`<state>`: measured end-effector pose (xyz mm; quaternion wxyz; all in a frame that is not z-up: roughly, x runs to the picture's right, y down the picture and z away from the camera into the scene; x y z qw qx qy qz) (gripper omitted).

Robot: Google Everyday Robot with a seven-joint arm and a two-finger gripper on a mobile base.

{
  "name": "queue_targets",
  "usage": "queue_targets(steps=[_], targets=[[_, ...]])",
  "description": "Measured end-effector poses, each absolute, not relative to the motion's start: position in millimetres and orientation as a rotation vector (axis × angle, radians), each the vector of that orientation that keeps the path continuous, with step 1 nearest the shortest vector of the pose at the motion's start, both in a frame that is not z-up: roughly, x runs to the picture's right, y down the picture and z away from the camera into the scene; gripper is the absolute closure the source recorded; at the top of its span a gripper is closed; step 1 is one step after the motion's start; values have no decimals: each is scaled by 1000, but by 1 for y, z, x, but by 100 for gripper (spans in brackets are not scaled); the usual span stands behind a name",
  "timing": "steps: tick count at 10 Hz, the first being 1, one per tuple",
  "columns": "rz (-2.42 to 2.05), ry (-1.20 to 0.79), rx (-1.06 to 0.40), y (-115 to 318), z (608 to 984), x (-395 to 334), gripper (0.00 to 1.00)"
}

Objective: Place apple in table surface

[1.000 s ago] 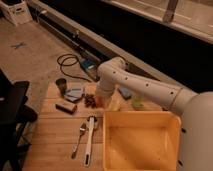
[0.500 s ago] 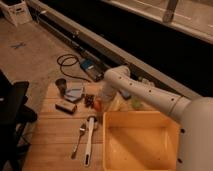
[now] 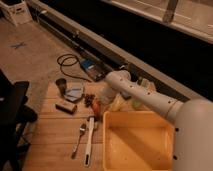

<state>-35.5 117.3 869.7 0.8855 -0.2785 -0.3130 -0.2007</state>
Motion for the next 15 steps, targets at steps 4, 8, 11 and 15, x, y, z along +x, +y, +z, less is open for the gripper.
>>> queue_targets(steps=[4, 8, 11, 15], targets=[[-416, -658, -613, 124, 880, -39, 38], [-419, -654, -623, 120, 883, -36, 20], [-441, -614, -622, 110, 880, -32, 20], [-458, -523, -616, 95, 873, -14, 20]])
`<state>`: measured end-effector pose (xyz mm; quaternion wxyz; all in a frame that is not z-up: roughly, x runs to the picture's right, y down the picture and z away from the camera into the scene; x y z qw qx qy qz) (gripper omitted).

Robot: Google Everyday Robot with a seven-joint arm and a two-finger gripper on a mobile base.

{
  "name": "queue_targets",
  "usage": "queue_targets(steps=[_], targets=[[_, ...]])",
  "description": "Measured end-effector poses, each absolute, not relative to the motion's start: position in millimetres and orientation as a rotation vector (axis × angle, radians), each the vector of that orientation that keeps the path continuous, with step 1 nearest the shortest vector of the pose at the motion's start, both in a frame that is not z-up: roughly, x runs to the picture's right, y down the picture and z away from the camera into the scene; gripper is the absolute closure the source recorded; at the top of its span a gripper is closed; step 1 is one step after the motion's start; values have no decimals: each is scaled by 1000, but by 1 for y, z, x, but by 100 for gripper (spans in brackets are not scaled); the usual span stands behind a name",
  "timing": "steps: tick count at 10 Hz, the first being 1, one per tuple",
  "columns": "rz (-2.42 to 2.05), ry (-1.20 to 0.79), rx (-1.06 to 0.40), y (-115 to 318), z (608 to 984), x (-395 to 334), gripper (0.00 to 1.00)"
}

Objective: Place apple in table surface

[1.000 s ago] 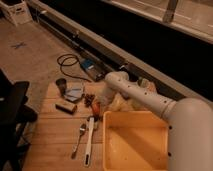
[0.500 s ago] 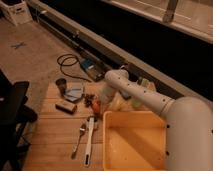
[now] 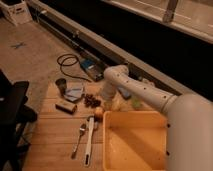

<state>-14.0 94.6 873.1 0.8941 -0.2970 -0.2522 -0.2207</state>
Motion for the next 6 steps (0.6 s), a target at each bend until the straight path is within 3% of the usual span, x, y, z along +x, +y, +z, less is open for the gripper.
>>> queue_targets(steps=[6], targets=[[-399, -298, -523, 28, 840, 72, 20]])
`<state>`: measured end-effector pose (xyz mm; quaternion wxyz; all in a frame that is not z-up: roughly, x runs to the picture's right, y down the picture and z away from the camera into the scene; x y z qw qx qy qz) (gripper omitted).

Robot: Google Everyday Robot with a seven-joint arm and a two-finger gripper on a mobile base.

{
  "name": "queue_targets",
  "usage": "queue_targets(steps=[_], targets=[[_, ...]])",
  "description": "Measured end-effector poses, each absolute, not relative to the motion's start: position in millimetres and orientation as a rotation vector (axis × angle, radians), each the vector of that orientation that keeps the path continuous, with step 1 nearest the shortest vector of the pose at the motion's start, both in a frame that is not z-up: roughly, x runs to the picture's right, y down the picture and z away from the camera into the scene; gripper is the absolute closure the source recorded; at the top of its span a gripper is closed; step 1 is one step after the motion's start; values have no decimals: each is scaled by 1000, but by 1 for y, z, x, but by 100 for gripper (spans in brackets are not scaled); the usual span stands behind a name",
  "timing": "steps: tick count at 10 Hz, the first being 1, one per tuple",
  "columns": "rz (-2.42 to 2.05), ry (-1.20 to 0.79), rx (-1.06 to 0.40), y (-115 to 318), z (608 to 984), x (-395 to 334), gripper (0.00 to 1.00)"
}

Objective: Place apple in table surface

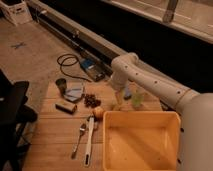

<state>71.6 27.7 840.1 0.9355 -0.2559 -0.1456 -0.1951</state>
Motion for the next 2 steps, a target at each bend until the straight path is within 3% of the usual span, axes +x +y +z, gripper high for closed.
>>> queue_targets(steps=[2], targets=[[-400, -296, -521, 27, 840, 71, 20]])
